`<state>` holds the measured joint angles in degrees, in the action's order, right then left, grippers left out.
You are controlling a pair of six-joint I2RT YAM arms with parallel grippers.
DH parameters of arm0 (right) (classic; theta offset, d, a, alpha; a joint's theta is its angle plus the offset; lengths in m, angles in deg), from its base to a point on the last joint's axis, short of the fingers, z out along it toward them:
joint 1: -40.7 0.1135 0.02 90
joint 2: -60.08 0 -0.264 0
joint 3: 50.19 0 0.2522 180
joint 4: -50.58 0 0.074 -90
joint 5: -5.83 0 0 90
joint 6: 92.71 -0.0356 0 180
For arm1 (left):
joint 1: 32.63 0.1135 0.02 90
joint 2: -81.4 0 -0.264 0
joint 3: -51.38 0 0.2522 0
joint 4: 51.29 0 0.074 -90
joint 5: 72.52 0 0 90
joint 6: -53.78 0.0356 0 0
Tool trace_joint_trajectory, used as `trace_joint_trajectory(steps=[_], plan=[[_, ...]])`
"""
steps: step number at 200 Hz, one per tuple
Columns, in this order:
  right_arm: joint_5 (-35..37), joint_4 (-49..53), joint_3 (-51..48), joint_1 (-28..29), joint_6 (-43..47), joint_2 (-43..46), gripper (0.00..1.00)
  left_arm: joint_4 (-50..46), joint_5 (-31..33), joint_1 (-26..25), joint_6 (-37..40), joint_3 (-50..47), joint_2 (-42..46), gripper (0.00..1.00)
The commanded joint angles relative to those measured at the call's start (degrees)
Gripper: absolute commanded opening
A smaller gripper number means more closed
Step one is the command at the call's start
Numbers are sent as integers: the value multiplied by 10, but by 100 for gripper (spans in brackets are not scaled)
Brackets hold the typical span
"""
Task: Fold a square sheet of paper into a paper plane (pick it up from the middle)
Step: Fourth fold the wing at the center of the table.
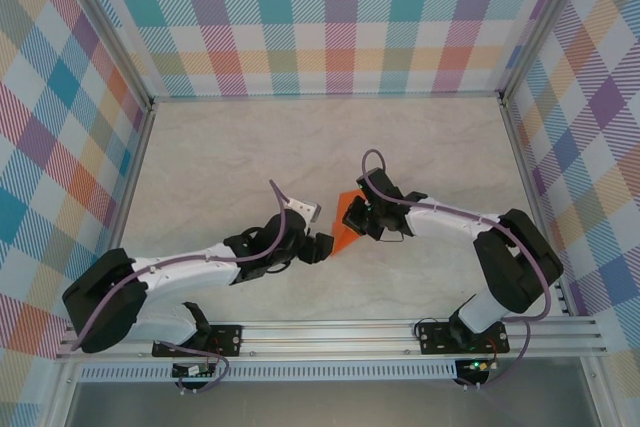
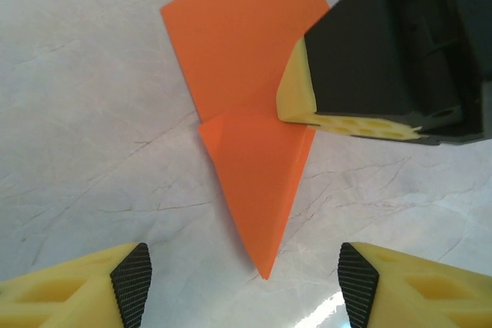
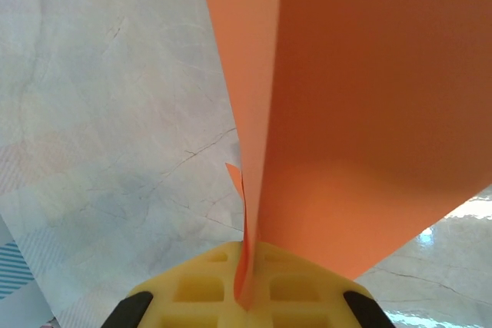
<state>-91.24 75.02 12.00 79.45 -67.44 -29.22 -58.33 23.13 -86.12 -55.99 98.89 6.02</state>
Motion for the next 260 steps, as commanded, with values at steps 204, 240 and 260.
trace_joint_trajectory(steps=[204, 240, 260], plan=[[-9, 17, -64, -5, -206, 27, 7, 280, 62, -80, 221, -40, -181, 57], [-13, 15, -66, -9, -211, 36, 7, 305, 76, -88, 241, -37, -209, 53], [-16, 15, -65, -12, -209, 37, 8, 318, 85, -89, 250, -35, -223, 50]])
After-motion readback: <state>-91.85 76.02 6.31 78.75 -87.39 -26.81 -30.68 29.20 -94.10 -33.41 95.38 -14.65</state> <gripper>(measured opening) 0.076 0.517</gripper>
